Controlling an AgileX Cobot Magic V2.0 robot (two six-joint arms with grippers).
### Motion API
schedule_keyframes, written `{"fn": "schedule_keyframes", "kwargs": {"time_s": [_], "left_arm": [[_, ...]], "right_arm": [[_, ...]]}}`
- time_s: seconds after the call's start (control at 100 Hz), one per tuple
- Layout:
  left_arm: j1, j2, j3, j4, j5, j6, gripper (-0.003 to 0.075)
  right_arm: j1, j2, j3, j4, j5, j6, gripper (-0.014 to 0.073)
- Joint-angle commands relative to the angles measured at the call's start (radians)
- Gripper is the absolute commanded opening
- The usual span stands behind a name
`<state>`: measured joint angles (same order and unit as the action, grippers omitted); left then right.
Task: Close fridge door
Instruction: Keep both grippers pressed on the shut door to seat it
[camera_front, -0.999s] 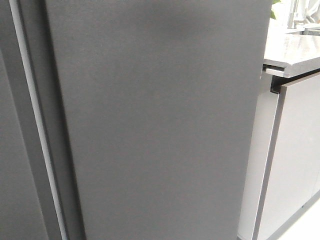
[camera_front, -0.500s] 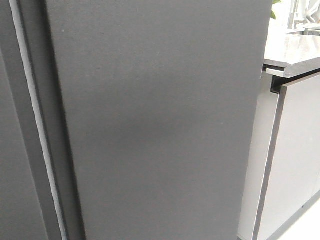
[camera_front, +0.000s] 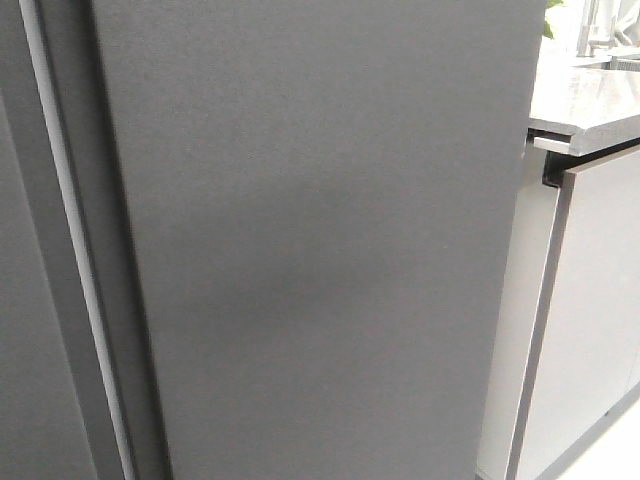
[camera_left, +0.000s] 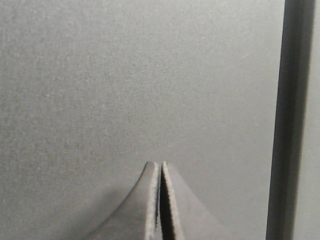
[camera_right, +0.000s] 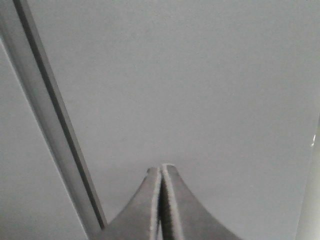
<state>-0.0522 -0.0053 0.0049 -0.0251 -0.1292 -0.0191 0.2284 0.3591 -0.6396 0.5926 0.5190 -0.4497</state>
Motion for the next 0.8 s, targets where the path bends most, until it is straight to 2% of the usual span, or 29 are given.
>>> {"fn": "schedule_keyframes", "kwargs": {"time_s": [0.0,0.09,0.3,0.43,0.6,0.789], "left_arm": [[0.004,-0.010,0.035,-0.005,-0.071,-0.004,-0.0020],[0.004,-0.010,0.035,-0.005,-0.071,-0.004,-0.0020],[0.004,-0.010,0.035,-0.005,-0.071,-0.004,-0.0020],[0.004,-0.010,0.035,-0.005,-0.071,-0.004,-0.0020],[0.004,-0.010,0.035,-0.005,-0.071,-0.004,-0.0020],[0.004,-0.010,0.035,-0.005,-0.071,-0.004,-0.0020]], "right_arm": [[-0.003,0.004,-0.023,0.015,-0.055,0.000,-0.0045],[-0.003,0.004,-0.023,0.015,-0.055,-0.002,-0.0045],[-0.029,-0.027,0.038,-0.013,-0.238,-0.018,-0.0045],[-0.109,-0.099,0.168,-0.013,-0.376,-0.018,-0.0044],[-0.254,-0.218,0.360,-0.013,-0.438,-0.018,-0.0045],[-0.306,-0.306,0.551,-0.011,-0.495,-0.018,-0.0044]]}}
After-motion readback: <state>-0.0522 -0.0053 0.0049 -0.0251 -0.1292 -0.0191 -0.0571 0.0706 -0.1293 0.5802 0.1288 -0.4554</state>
